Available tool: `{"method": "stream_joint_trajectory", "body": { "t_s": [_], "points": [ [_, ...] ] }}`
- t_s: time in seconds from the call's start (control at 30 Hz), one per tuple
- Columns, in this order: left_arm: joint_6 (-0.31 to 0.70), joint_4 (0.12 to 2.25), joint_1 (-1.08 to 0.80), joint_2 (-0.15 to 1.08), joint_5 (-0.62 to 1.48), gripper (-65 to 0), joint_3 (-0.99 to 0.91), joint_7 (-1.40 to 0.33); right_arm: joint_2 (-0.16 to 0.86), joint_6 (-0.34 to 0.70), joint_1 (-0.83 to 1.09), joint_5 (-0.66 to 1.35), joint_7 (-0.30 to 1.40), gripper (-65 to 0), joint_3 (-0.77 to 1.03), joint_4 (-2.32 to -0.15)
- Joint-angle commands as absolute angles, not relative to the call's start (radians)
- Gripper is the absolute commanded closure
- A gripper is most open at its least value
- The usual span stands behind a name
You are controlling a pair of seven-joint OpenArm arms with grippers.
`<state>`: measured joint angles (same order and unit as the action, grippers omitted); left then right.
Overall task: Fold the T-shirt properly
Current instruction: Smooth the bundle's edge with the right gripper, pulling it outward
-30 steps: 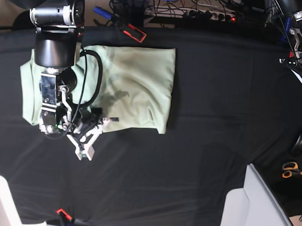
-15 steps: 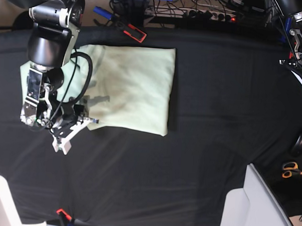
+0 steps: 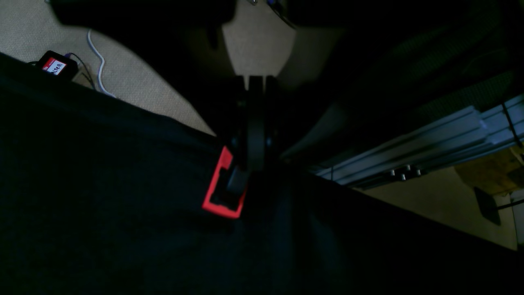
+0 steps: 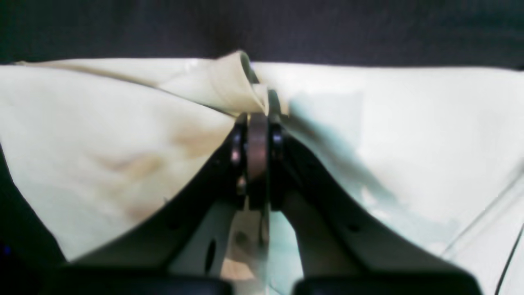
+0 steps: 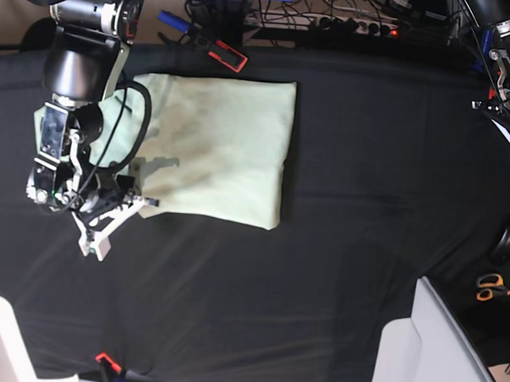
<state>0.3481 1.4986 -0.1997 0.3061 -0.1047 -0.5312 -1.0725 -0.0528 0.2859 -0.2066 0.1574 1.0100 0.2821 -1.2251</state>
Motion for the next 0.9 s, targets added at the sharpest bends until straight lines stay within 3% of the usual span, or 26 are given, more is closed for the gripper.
{"method": "stream_joint_trajectory", "body": {
  "t_s": [0.0, 0.23, 0.37, 0.47, 0.67, 0.87],
  "points": [
    [0.344, 1.512, -0.193, 0.323, -0.117, 0.0, -0.538, -1.069, -0.050, 0.291, -0.228, 0.170, 0.983, 0.0, 0.283, -1.250],
    [0.344, 1.512, -0.193, 0.321, -0.117, 0.0, -0.538, -1.069, -0.050, 0.291, -0.228, 0.170, 0.978, -1.0, 0.282, -1.251],
    [0.344, 1.512, -0.194, 0.320, -0.117, 0.0, -0.538, -1.069, -0.050, 0.291, -0.228, 0.170, 0.975, -18.3, 0.282, -1.257],
    [0.344, 1.512, -0.196, 0.320, -0.117, 0.0, -0.538, -1.069, -0.050, 0.291, -0.228, 0.170, 0.964, -25.4, 0.285, -1.260],
    [0.344, 1.512, -0.199, 0.320, -0.117, 0.0, -0.538, -1.069, -0.062, 0.302, -0.173, 0.170, 0.951, -23.8, 0.232, -1.409],
    [0.344, 1.518, -0.197, 0.318, -0.114, 0.0, -0.538, -1.069, -0.073, 0.476, -0.147, 0.170, 0.986, -21.5, 0.122, -1.411]
  ]
}}
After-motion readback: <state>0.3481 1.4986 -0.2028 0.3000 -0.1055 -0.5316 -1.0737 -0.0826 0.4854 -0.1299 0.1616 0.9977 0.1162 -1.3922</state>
